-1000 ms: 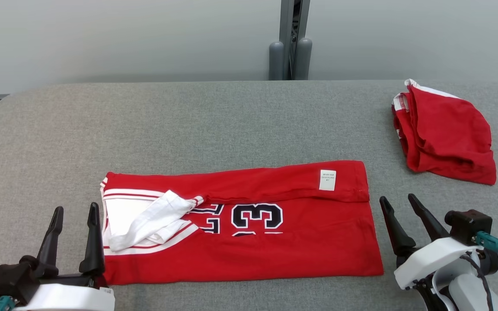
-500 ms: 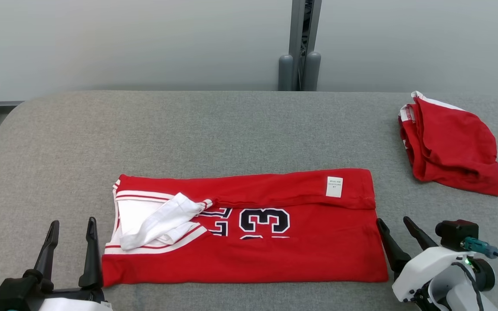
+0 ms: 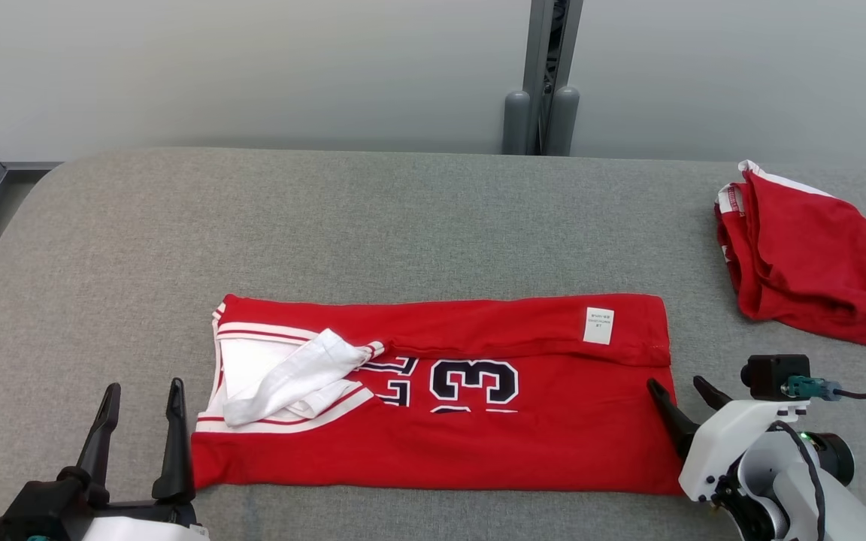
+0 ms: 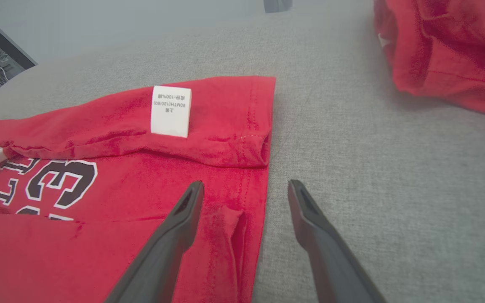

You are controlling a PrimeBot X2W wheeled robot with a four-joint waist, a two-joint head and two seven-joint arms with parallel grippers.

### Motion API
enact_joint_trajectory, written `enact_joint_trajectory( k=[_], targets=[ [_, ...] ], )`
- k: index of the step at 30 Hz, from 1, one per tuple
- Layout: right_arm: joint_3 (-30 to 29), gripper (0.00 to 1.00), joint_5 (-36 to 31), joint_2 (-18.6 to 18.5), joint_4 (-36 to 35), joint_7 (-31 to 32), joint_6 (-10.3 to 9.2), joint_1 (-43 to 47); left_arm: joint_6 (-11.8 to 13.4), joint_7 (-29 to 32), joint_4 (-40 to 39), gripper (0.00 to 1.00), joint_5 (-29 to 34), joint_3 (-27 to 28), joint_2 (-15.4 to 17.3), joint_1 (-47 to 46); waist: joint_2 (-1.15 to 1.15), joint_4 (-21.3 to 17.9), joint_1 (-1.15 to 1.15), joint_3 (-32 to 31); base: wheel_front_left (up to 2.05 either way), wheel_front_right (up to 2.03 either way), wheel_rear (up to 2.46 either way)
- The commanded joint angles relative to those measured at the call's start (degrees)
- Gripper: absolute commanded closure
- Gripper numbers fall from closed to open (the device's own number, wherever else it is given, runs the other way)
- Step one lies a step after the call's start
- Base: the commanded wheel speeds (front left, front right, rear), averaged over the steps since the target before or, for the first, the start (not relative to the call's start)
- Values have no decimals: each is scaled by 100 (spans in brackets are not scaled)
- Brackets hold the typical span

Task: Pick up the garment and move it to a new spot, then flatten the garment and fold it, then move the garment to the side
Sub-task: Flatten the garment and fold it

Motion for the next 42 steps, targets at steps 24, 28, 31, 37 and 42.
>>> enact_joint_trajectory(
  k=[24,28,31,37,42],
  targets=[
    [440,100,433,-120,448,204,0,-367,25,-24,50,0,-214,-91,15,-151,0,121,0,160,0,0,0],
    [422,100,459,-295,468,87,-1,-361,29,-24,54,0,-217,-107,14,-158,0,39,0,148,0,0,0],
    [399,100,487,-448,480,45,-1,-347,29,-24,55,0,-222,-135,14,-179,0,-21,0,137,0,0,0],
    [476,100,696,-535,193,58,-1,-287,24,-24,75,0,-222,-141,14,-159,0,-125,0,107,0,0,0],
    [720,100,1197,-608,-532,276,0,-240,17,-24,100,0,-194,-148,15,-158,0,-176,0,52,0,0,0]
  ],
)
